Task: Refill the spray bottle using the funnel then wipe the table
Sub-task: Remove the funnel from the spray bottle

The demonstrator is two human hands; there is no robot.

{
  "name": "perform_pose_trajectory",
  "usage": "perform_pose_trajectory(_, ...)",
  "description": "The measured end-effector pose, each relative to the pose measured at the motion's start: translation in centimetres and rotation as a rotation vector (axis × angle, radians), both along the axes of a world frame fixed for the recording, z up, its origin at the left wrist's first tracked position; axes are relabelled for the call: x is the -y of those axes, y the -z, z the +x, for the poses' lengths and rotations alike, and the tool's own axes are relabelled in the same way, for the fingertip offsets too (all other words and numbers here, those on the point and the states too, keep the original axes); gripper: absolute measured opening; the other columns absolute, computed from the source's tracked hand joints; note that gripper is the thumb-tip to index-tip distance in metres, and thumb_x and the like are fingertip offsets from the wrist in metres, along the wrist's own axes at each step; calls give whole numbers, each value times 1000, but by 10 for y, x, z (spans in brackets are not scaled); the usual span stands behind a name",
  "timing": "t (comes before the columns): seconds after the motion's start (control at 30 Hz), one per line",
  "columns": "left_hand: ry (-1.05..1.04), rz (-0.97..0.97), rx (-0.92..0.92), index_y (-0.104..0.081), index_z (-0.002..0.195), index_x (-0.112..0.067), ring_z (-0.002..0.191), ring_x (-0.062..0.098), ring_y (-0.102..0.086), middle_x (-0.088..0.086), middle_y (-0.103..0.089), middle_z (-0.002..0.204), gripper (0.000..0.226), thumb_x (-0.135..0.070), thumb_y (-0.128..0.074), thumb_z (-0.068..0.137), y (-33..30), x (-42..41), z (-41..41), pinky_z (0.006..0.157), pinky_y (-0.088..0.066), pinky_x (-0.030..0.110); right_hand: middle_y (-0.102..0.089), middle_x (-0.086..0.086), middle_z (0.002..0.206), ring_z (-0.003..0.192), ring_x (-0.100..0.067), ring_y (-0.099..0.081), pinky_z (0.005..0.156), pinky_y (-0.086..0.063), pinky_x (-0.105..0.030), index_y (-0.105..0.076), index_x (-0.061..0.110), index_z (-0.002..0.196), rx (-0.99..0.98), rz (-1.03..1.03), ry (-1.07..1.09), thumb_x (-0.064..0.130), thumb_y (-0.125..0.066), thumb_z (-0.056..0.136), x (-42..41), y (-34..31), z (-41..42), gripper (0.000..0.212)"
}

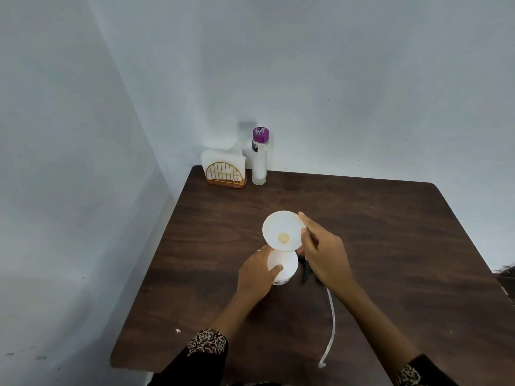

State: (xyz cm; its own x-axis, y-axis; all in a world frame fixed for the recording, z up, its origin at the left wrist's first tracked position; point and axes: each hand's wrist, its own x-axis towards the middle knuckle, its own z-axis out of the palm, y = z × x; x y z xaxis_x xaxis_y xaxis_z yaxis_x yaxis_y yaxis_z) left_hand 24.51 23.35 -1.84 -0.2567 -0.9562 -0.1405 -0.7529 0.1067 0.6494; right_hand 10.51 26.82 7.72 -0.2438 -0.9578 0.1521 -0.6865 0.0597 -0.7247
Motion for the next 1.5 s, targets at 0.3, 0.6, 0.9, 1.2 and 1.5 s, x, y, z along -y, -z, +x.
perform_pose_trajectory(0.3,12,-5,-20,-41,139,-18,124,20,-50,2,-52,137,55,-39,-55,90,0,0,0,101,-41,32,-72,-7,93,70,-19,-62,62,-47,-29,-46,20,138,-46,27,0,18,-44,97,2,-3,-2,41)
perform_pose_trajectory(0.6,-4,-3,-38,-47,133,-14,119,22,-53,4,-56,131,51,-38,-57,89,1,1,0,97,-44,34,-61,-4,129,100,-18,-64,87,-53,-30,-43,18,140,25,152,-36,18,-46,95,0,-2,3,45)
perform_pose_trajectory(0.9,18,-2,-37,-39,141,-23,126,18,-48,-2,-50,141,58,-39,-58,89,8,4,1,103,-39,31,-67,-2,117,93,-24,-66,82,-56,-38,-55,18,130,242,22,65,13,-49,94,0,-17,-3,37)
perform_pose_trajectory(1.2,19,0,-73,-40,141,-21,127,19,-47,-2,-49,141,58,-32,-61,87,10,6,2,103,-39,30,-65,2,120,105,-18,-63,86,-56,-39,-57,18,127,318,35,69,12,-51,94,0,-14,-7,34)
perform_pose_trajectory(1.5,-355,208,-828,-50,132,-10,123,18,-52,6,-55,133,47,8,-44,90,-52,29,9,102,-44,30,-71,1,80,56,-7,-64,61,-51,-19,-53,27,115,478,-36,95,19,-51,95,11,-29,-20,21)
